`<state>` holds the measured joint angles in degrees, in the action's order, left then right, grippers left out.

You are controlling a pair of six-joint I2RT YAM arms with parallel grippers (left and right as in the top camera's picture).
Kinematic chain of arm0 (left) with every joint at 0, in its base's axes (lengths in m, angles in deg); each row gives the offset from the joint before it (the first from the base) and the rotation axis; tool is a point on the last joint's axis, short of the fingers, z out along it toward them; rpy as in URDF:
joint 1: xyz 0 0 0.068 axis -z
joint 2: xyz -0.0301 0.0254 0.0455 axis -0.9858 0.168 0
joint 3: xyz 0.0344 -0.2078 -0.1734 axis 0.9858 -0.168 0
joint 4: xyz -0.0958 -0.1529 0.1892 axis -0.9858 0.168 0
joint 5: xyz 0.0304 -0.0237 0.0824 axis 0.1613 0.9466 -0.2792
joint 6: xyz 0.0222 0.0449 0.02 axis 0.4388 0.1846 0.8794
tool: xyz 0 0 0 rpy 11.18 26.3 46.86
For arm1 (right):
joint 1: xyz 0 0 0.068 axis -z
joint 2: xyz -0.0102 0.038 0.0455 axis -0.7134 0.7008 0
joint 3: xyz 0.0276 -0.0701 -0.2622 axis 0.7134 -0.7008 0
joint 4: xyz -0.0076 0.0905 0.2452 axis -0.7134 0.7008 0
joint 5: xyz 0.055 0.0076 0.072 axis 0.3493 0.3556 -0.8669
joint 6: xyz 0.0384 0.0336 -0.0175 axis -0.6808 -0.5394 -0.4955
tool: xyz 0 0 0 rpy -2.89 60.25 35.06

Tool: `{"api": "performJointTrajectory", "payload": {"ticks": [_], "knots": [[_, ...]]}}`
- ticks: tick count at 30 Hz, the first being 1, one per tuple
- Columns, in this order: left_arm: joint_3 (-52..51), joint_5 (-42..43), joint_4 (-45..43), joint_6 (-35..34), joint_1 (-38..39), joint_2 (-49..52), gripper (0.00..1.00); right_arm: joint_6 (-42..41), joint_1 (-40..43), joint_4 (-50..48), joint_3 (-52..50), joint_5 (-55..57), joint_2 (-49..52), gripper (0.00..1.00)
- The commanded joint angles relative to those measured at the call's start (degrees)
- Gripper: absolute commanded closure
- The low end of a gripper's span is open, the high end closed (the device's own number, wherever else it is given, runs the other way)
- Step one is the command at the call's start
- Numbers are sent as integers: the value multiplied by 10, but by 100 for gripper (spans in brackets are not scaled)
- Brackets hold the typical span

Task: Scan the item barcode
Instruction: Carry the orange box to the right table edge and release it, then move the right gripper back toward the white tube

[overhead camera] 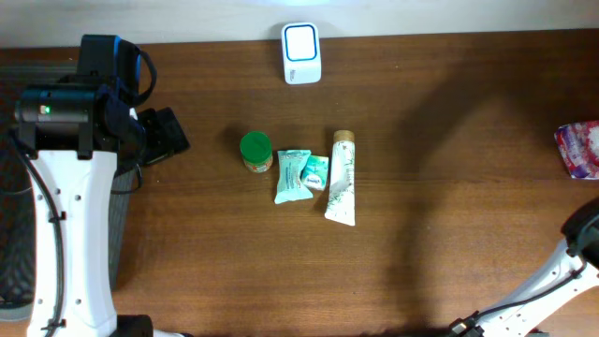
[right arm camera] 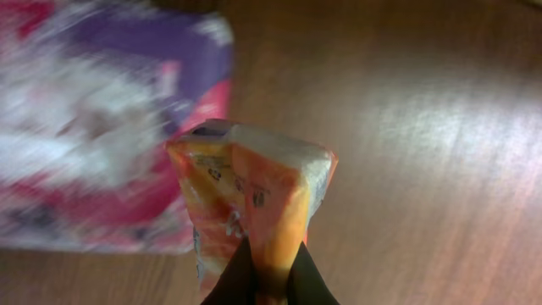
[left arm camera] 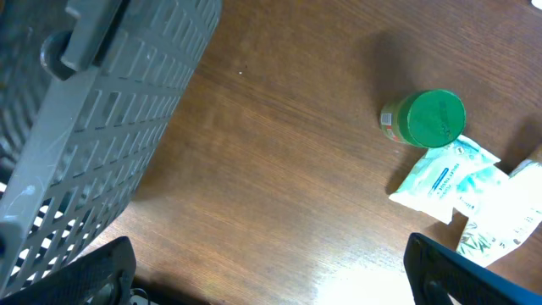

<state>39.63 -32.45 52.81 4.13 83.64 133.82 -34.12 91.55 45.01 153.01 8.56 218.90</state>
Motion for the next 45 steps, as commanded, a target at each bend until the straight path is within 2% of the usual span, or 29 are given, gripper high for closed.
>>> {"api": "performJointTrajectory", "payload": {"ticks": [1,6,13,15,17,19,23,25,26,28,30,34,36,40,45], "knots": [[6,0,0,-7,-2,-9,1,-12,20,-4,7,0,-27,96],[6,0,1,-7,-2,-9,1,-12,19,-9,6,-11,-21,96],[6,0,1,-7,-2,-9,1,-16,20,-51,-80,-10,-20,95],[6,0,1,-7,-2,-9,1,-16,20,-63,-95,-10,-20,83],[6,0,1,-7,-2,-9,1,-16,20,-69,-95,-10,-20,76],[6,0,1,-7,-2,-9,1,-13,20,-71,-95,-10,-20,55],[6,0,1,-7,-2,-9,1,75,20,-82,-85,-56,-28,54],[6,0,1,-7,-2,-9,1,75,20,-82,-74,-100,-42,53],[6,0,1,-7,-2,-9,1,75,20,-81,-67,-144,-55,50],[6,0,1,-7,-2,-9,1,75,13,-77,-66,-194,-83,23],[6,0,1,-7,-2,-9,1,75,-7,-63,-66,-210,-112,22],[6,0,1,-7,-2,-9,1,83,-81,-14,-66,-251,-147,18],[6,0,0,-7,-2,-9,1,143,-143,29,-67,-298,-144,18],[6,0,1,-7,-2,-9,1,185,-274,69,-90,-295,-142,17],[6,0,1,-7,-2,-9,1,199,-443,55,-133,-262,-142,17]]}}
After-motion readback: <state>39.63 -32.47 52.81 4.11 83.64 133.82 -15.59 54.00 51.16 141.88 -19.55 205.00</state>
